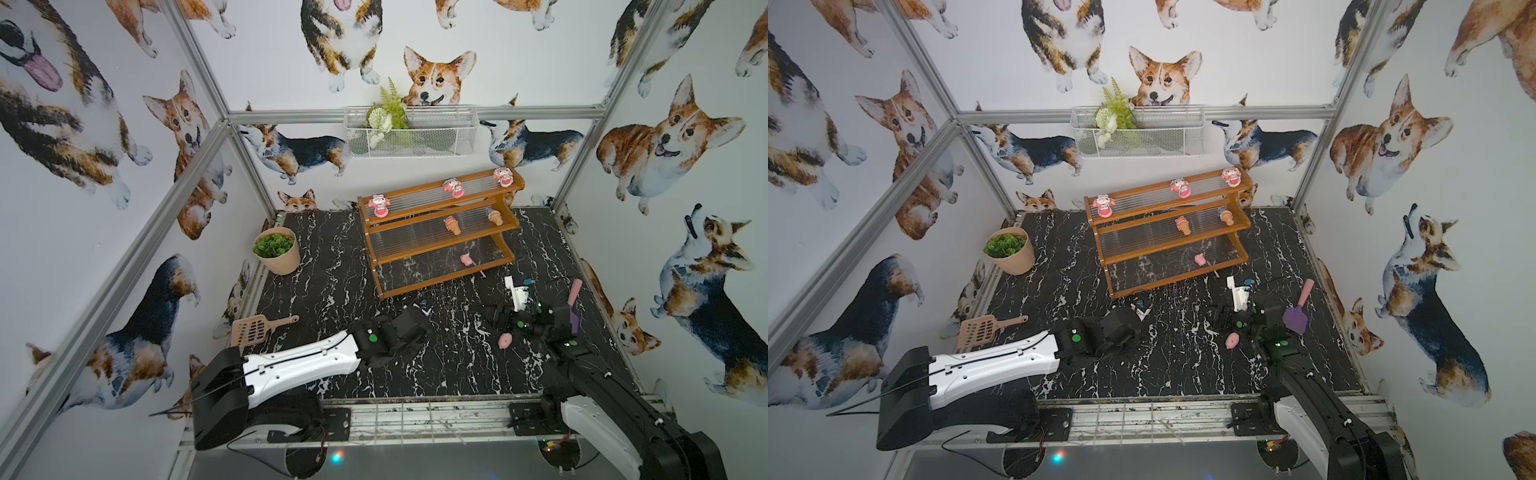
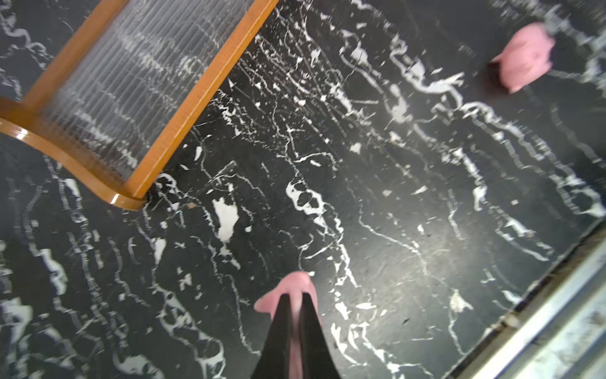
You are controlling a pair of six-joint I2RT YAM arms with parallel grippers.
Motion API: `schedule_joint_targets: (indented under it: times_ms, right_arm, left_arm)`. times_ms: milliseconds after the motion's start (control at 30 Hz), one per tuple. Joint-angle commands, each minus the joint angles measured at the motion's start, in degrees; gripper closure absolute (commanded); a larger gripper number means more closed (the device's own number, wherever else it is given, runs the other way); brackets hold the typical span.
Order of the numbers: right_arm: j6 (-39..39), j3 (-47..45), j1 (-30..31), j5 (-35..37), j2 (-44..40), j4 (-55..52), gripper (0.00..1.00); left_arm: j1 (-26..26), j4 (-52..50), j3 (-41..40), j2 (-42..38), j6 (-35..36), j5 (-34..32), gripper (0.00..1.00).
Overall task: Organize plastic toys on shelves
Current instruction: Place the plastic toy at the center of the board.
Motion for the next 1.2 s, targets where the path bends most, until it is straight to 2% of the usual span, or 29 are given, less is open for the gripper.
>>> schedule_joint_targets:
  times_ms: [0,333,667,867,933,1167]
  right_arm:
    - [3.53,-0.98,-2.22,-1.7,-1.86,1.21,0.38]
    - [4.57,-2.11,-5.86,-1.39,-8.28,-2.02,0.38]
    - [4.57,-2.53,-7.63,-1.38,-10.22,-3.2,0.38]
    - [4.75,-2.65,-8.1,-1.77,-10.57,-3.18,0.38]
    - [4.84,-2.66,-8.26,-1.82,-10.94,-3.27,0.38]
    - [4.93,-2.73,-8.68,-2.17,-11.89,-3.78,0.38]
  left_arm:
    - [-1.35,-10.02,5.38,4.96,3.28,-10.45,0.96]
    - [-2.81,-18.65,13.88,19.9,4.8,-19.46,0.95]
    - [-3.31,-14.73,15.15,32.31,7.48,-18.38,0.94]
    - [-5.41,-17.61,19.29,39.57,8.35,-18.72,0.91]
    - [-6.0,-18.15,20.24,40.49,8.23,-17.73,0.89]
    - [-7.64,-18.83,22.12,41.41,6.49,-14.54,0.66]
